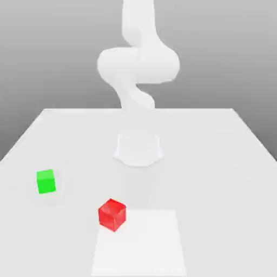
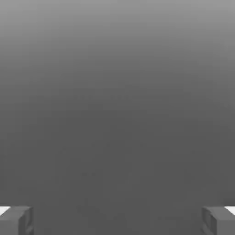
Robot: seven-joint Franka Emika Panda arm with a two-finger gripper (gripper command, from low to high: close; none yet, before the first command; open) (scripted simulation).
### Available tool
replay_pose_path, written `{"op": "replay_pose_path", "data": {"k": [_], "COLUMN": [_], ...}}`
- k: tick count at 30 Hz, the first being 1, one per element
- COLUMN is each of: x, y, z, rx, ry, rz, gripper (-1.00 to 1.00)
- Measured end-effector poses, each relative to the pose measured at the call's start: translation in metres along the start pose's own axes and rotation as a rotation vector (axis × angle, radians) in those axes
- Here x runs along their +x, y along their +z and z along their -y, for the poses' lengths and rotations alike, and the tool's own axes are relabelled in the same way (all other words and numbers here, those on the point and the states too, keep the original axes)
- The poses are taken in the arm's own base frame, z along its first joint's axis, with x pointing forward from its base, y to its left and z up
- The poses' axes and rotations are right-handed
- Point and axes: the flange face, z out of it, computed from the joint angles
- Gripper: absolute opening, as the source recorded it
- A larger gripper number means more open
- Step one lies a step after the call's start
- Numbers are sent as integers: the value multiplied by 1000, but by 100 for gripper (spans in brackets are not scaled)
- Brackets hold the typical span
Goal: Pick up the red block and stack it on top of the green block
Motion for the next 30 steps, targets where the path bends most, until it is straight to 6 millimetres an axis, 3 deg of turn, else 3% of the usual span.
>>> {"op": "replay_pose_path", "data": {"k": [3, 7, 11, 14, 18, 24, 25, 30], "x": [-10, -33, -69, -105, -163, -195, -198, -198], "y": [76, 164, 237, 280, 323, 364, 368, 368], "z": [-26, -74, -136, -191, -268, -303, -306, -306], "rx": [-100, -232, -367, -477, -620, -643, -643, -642], "ry": [71, 167, 270, 355, 468, 484, 484, 484], "rz": [58, 130, 202, 259, 331, 342, 342, 341], "gripper": [0, 0, 0, 0, 0, 0, -100, -100]}}
